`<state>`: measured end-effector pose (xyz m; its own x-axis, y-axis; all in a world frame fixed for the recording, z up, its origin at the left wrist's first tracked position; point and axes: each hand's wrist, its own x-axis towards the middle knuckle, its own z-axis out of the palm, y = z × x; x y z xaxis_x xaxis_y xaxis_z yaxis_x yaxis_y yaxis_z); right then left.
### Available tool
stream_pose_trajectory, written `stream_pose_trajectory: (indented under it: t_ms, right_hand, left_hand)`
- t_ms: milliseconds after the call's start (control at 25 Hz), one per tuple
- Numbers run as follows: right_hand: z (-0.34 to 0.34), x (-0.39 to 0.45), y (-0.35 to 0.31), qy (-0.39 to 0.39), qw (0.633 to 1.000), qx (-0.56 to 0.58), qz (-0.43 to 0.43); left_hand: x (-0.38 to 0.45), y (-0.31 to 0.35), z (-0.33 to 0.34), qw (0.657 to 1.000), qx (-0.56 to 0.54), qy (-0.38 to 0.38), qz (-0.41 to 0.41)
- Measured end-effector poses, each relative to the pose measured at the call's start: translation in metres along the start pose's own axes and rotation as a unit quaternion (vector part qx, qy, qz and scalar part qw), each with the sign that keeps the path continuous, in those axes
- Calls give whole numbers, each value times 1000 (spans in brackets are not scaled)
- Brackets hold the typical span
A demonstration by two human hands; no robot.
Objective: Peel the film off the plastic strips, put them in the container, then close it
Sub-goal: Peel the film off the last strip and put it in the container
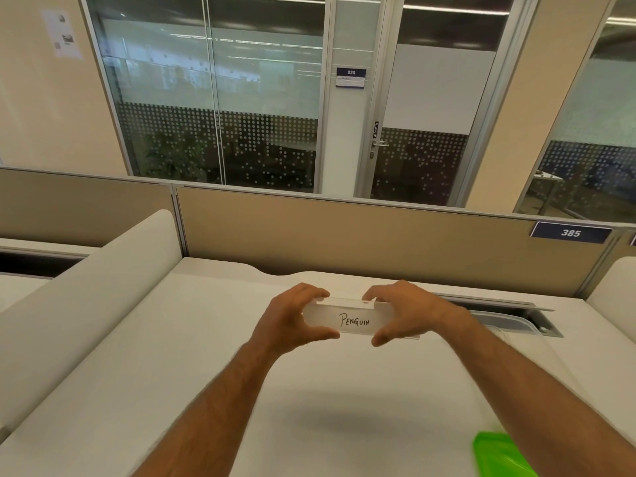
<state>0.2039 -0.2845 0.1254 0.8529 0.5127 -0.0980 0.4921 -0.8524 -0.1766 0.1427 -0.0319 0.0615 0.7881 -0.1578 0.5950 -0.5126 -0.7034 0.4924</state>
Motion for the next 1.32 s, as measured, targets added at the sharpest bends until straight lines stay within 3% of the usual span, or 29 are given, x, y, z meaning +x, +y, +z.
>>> stream_pose_trajectory:
  t_ms: [160,280,400,520,680,840,1080,1320]
  right_hand:
    - [17,1,-10,-14,999,-36,-22]
    - [30,-4,-2,3,999,-38,11]
    - [42,-11,18,42,995,-12,93]
    - [44,-21,52,96,977,1,191]
    - [43,-49,110,169,930,36,324]
    - [49,-80,156,211,890,36,403]
    - [64,-100,194,153,852,29,499]
    - [82,-97,210,115,841,29,527]
  left_hand:
    - [-6,4,10,1000,-6,-12,12]
    - [-14,5,24,998,12,-20,-50]
    - [-25,5,47,989,42,-44,-137]
    - [-41,-5,75,964,102,-136,-204]
    - [-64,-21,109,932,177,-216,-231]
    - [-82,-37,136,917,217,-240,-235]
    - [-98,-45,162,915,227,-244,-229]
    - [-100,-47,167,918,243,-220,-222]
